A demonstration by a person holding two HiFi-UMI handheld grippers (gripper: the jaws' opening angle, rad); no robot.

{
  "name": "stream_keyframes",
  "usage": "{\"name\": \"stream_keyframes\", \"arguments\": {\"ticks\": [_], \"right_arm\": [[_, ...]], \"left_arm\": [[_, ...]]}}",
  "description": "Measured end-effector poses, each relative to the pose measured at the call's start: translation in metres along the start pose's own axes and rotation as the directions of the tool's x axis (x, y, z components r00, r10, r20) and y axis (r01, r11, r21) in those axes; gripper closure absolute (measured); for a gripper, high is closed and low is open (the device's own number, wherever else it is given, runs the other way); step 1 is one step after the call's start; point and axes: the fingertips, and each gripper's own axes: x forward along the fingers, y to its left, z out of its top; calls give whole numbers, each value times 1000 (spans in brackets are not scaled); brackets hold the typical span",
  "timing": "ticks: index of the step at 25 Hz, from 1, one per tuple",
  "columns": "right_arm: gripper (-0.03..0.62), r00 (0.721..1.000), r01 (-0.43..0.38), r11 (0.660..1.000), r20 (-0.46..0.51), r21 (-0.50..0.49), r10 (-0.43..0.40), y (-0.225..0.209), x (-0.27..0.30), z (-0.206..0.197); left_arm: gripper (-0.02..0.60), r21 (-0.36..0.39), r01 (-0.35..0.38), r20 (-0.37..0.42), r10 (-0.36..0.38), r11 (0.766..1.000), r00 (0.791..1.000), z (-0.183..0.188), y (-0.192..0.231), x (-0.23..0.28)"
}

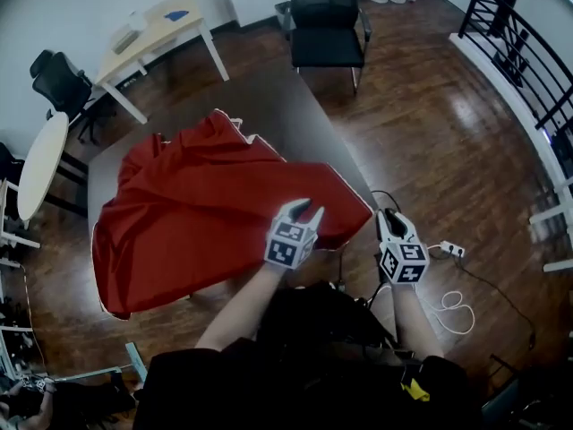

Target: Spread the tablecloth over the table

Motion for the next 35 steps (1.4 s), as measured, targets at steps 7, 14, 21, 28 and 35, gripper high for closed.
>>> {"name": "stream_keyframes", "arguments": {"ticks": [7, 14, 21, 28, 35], "right_arm": [[586, 929, 98, 995, 361, -36, -78, 20, -82, 92], [588, 920, 163, 981, 375, -103, -114, 43, -114, 97], [588, 898, 194, 975, 420, -105, -134, -16, -123, 115], [588, 879, 165, 981, 466, -104, -99, -174, -117, 137], [588, 887, 45, 973, 457, -226, 65, -289, -99, 189]], "left_arm": [[581, -76, 122, 435, -77, 990, 897, 89, 16, -99], [581, 31, 133, 555, -127, 991, 822, 91, -7, -120], [580, 55, 200, 557, -197, 978, 807, 101, -68, -67], [581, 124, 173, 547, -213, 977, 810, 151, -181, 72], [581, 162, 127, 591, -199, 979, 782, 237, -283, 195]]}}
